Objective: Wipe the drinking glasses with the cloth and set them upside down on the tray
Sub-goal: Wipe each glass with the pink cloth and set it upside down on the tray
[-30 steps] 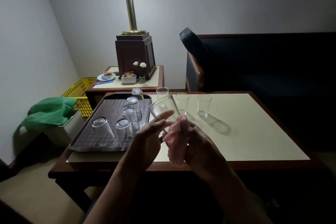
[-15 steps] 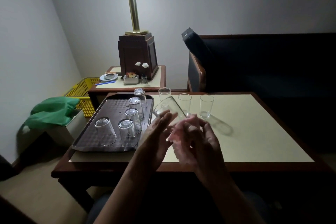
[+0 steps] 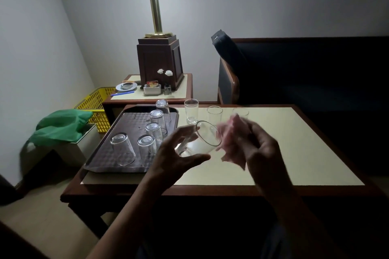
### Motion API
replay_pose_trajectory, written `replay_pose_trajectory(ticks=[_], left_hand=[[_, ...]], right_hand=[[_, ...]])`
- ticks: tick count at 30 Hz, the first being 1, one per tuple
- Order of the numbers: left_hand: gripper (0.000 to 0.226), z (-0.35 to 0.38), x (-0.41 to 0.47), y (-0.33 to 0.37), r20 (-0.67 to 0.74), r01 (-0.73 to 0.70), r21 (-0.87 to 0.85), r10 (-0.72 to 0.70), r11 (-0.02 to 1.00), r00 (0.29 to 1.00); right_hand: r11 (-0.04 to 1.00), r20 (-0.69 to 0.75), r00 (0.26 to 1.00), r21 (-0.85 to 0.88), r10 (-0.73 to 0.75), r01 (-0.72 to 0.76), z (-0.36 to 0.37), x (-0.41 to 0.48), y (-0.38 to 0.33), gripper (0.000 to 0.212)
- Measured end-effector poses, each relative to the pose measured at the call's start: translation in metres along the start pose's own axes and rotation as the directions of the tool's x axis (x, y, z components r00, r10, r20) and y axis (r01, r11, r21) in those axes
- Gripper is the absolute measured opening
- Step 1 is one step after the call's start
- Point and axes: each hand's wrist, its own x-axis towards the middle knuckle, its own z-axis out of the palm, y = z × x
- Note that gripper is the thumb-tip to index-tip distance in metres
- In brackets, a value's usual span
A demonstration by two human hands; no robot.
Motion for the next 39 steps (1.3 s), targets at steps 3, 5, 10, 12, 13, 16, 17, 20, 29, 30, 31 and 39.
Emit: replay_pose_trajectory(ticks=[3,5,10,12,13,16,17,20,29,30,31,39], left_hand=[[0.06,-0.01,0.0,0.007,0.13,0.088,-0.082,-0.076,0.993,0.989],[0.059,-0.017,0.003,0.013,0.253,0.117,-0.126,-0.082,0.985,0.964],[0.071,-0.03,0.005,0.037,0.575,0.27,-0.183,-0.12,0.945,0.809],[0.078,-0.029,0.009,0.045,0.502,0.199,-0.098,-0.124,0.975,0.856],[0.084,-0.027,0.01,0.044,0.398,0.11,0.013,-0.106,0.994,0.911],[0.093,-0.013,0.007,0.037,0.102,-0.221,0.415,0.196,0.883,0.975],[0.092,-0.008,0.005,0.037,0.07,-0.307,0.484,0.314,0.819,0.947],[0.097,-0.007,0.001,0.035,0.03,-0.326,0.513,0.362,0.794,0.932],[0.043,-0.027,0.013,0.05,0.34,0.562,-0.505,-0.448,0.655,0.827],[0.036,-0.027,0.012,0.05,0.306,0.521,-0.488,-0.423,0.7,0.853],[0.032,-0.026,0.011,0.051,0.274,0.452,-0.453,-0.362,0.769,0.891],[0.074,-0.023,0.009,0.035,0.246,-0.313,0.365,0.233,0.877,0.941]], right_hand=[[0.871,0.435,0.895,-0.396,-0.1,0.29,-0.008,0.016,-0.03,0.038],[0.594,0.58,0.761,-0.515,-0.29,0.618,-0.008,0.028,-0.038,0.037],[0.298,0.802,0.465,-0.371,-0.374,0.88,0.0,0.053,-0.047,0.031],[0.316,0.795,0.462,-0.355,-0.393,0.88,0.002,0.06,-0.04,0.023],[0.349,0.75,0.515,-0.392,-0.415,0.851,0.001,0.063,-0.034,0.02],[0.72,0.468,0.851,-0.503,-0.239,0.479,-0.009,0.062,-0.015,0.018],[0.858,0.411,0.907,-0.43,-0.093,0.283,-0.012,0.059,-0.01,0.02],[0.958,0.381,0.924,-0.257,-0.022,0.129,-0.017,0.049,-0.01,0.02],[0.79,0.34,0.879,-0.407,-0.335,0.459,-0.025,0.06,-0.006,0.026],[0.85,0.334,0.904,-0.36,-0.266,0.383,-0.025,0.058,-0.007,0.027],[0.911,0.33,0.931,-0.318,-0.153,0.263,-0.025,0.055,-0.009,0.029],[0.962,0.331,0.926,-0.256,0.181,-0.097,-0.029,0.055,-0.024,0.033]])
